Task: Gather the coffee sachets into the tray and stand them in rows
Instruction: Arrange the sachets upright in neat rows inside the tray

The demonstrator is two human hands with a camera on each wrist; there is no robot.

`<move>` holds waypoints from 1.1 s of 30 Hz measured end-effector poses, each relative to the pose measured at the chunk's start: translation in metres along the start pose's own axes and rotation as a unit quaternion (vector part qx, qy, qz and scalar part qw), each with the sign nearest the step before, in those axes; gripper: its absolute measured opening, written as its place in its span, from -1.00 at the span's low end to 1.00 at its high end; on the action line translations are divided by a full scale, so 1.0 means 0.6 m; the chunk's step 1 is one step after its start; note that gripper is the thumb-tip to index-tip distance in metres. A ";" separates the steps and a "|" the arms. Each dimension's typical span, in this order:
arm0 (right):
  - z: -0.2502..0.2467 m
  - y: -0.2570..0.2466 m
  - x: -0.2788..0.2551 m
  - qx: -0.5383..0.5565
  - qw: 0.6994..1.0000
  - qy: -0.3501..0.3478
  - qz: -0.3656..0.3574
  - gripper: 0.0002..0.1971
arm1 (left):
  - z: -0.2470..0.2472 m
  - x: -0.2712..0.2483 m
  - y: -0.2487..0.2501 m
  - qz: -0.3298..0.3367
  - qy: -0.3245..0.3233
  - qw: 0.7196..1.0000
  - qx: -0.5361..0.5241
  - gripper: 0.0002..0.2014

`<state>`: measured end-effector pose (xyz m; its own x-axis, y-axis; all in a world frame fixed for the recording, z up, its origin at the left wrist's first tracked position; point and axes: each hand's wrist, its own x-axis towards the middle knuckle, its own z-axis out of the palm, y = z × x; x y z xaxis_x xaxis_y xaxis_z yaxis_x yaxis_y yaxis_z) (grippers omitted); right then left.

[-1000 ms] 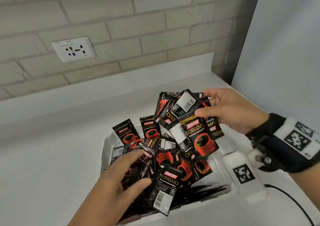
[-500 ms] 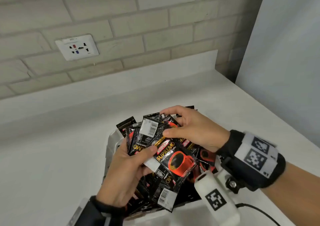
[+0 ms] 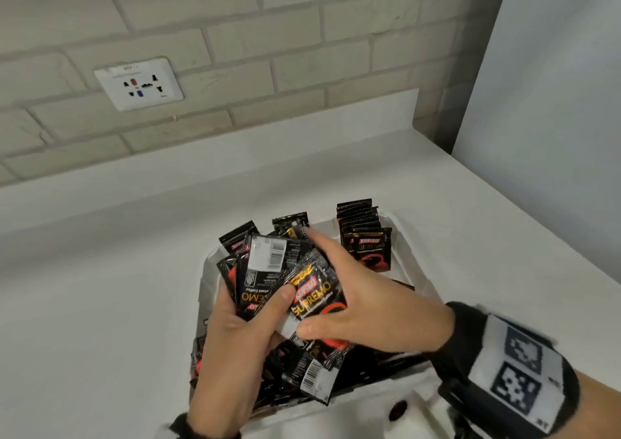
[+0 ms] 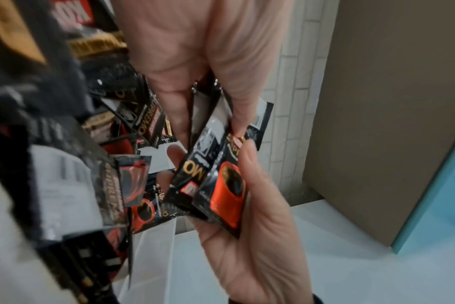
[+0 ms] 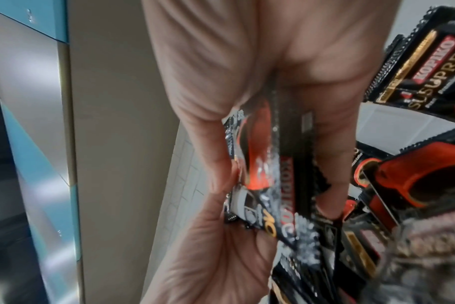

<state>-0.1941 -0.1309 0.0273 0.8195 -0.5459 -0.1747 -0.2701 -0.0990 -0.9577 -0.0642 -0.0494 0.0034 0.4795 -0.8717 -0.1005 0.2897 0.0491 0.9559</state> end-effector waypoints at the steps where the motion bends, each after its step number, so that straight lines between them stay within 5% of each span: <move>1: 0.004 0.001 -0.003 -0.002 1.000 -0.011 0.000 0.00 | -0.006 -0.003 -0.002 0.000 0.009 1.000 0.013 -0.54; 7: -0.014 -0.013 -0.029 -0.077 0.996 -0.013 0.033 -0.16 | -0.036 -0.015 0.010 0.047 0.069 0.996 0.020 -0.31; 11: -0.071 -0.019 -0.033 -0.193 0.975 0.019 0.104 -0.46 | -0.066 -0.012 0.036 0.092 0.099 0.990 -0.030 -0.82; 16: -0.104 0.031 -0.002 -0.299 0.922 -0.039 0.243 -0.63 | -0.078 -0.009 0.051 0.138 0.126 0.982 -0.018 -0.58; 22: -0.081 0.060 0.023 -0.367 0.882 -0.096 0.281 -0.53 | -0.091 -0.007 0.046 0.132 0.121 0.983 -0.027 -0.76; 29: -0.060 0.057 0.042 -0.350 0.891 -0.091 0.274 -0.44 | -0.091 0.003 0.041 0.108 0.129 0.985 -0.032 -0.73; 33: -0.051 0.048 0.045 -0.295 0.921 -0.067 0.246 -0.44 | -0.094 0.010 0.040 0.107 0.132 0.985 -0.031 -0.74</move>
<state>-0.1954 -0.1737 0.0020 0.5691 -0.5413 -0.6190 -0.8204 -0.3240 -0.4711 -0.0079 -0.0258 0.0102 0.7320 -0.6808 0.0256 0.2047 0.2557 0.9448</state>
